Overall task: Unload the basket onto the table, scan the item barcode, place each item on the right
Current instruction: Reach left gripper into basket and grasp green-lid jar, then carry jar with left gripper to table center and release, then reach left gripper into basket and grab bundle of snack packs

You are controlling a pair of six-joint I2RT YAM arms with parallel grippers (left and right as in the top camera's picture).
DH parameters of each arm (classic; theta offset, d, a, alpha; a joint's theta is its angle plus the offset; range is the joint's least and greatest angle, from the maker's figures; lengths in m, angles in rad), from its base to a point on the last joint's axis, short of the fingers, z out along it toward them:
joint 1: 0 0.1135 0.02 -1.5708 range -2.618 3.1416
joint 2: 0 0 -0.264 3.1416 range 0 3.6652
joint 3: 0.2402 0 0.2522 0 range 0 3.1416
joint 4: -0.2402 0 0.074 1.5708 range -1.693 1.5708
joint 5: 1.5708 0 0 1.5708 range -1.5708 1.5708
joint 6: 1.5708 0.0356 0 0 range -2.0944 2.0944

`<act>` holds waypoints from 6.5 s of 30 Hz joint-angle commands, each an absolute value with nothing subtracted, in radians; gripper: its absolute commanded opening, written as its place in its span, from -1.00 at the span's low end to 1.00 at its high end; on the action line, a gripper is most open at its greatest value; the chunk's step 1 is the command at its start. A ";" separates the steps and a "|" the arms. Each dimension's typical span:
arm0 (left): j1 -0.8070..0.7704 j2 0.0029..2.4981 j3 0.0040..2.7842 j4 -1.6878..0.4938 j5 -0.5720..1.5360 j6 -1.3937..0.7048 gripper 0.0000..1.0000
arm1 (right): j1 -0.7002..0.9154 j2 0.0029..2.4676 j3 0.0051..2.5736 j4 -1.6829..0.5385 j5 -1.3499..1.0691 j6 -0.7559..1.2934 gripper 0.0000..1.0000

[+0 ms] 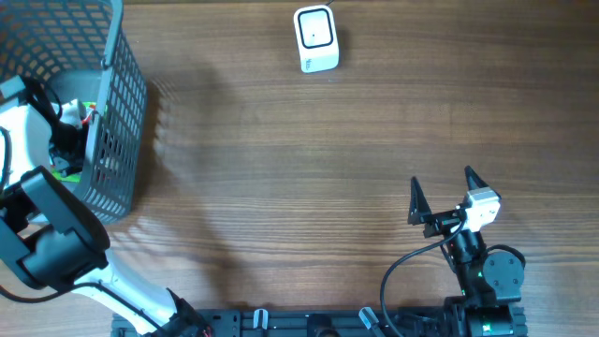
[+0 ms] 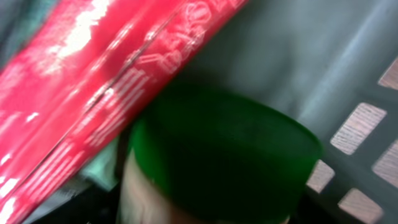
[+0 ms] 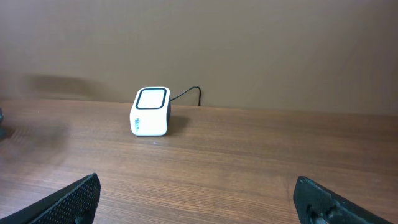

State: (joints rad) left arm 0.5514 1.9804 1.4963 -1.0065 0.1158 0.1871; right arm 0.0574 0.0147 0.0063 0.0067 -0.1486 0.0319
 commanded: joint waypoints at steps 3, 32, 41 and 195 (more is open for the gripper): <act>0.551 1.981 1.472 -0.976 0.115 0.202 0.14 | 0.060 0.007 0.005 0.010 -0.142 0.027 0.99; 0.454 1.232 1.704 -0.965 0.759 -0.047 -0.08 | 0.060 0.007 0.005 0.010 -0.142 0.026 0.99; -0.072 1.412 1.593 -1.043 0.743 -0.046 -0.13 | 0.060 0.007 0.005 0.010 -0.142 0.026 0.99; 0.599 2.239 1.633 -0.825 0.017 0.464 1.00 | 0.060 0.007 0.005 0.010 -0.142 0.027 0.99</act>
State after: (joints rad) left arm 0.5941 2.1471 1.6554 -0.8188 -0.0029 0.4492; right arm 0.0574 0.0147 0.0063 0.0067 -0.1486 0.0319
